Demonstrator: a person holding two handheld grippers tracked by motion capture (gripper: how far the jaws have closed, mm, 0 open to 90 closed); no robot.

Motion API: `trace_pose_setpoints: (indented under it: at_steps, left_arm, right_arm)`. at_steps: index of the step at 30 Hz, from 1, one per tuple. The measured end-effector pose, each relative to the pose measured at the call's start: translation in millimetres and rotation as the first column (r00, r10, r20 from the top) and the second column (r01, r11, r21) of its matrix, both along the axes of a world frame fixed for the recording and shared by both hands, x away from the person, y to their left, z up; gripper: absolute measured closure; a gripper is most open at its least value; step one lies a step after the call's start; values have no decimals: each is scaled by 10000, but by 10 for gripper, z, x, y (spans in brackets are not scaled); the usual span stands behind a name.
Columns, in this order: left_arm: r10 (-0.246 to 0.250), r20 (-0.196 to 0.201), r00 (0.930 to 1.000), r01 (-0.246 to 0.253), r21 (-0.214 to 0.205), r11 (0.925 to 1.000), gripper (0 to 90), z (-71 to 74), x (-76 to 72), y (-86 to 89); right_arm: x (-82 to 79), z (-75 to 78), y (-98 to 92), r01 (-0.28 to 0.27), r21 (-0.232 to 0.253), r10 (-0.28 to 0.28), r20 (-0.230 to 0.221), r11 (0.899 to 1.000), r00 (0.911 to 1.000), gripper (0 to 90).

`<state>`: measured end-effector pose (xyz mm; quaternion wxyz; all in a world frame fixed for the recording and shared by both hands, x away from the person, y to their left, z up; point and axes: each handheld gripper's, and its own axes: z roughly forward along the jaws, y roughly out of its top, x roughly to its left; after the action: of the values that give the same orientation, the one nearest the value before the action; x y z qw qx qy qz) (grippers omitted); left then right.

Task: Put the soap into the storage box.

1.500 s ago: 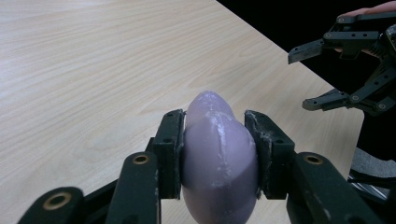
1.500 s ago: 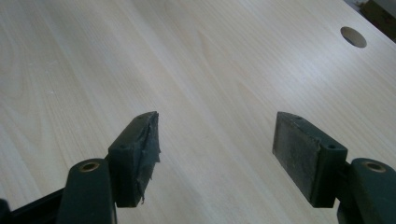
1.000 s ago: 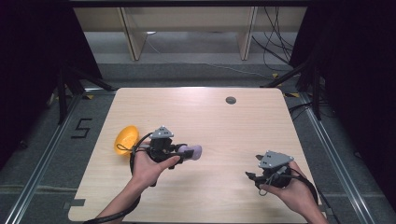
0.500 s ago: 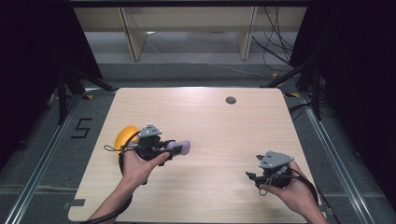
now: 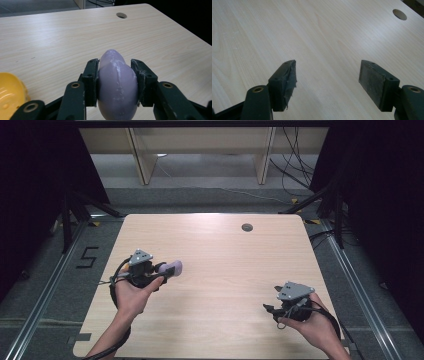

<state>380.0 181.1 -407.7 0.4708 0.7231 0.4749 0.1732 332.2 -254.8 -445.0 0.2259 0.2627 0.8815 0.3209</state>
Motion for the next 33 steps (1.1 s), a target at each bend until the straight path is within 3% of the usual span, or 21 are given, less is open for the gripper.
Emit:
trace_pose_setpoints:
  at_steps: [5, 12, 14, 26, 30, 33]
  left_arm:
    - [454, 34, 9990, -454, 12, 9990, 587, -11, 15, 116]
    - [1275, 221, 9916, -1275, 27, 9918, 587, -12, 50, 309]
    - [1615, 272, 9865, -1617, 65, 9868, 588, -21, 70, 389]
    - [2545, 370, 9664, -2555, 238, 9665, 587, -62, 166, 603]
    - [2951, 401, 9546, -2966, 384, 9542, 587, -112, 229, 678]
    - [3108, 384, 9497, -3122, 379, 9493, 587, -138, 253, 702]
  right_arm:
    - [3, -5, -1, 14, 12, -14, -14, 10000, 10000, 307]
    - [4, -9, -3, 39, 18, -39, -18, 10000, 10000, 307]
    - [-11, -8, -2, 183, 82, -181, -178, 9998, 9997, 307]
    - [-13, -9, -4, 215, 56, -214, -214, 9998, 9995, 302]
    - [-15, -8, -5, 211, 63, -210, -226, 9998, 9995, 301]
    - [-9, -9, -7, 168, 58, -166, -200, 9998, 9997, 301]
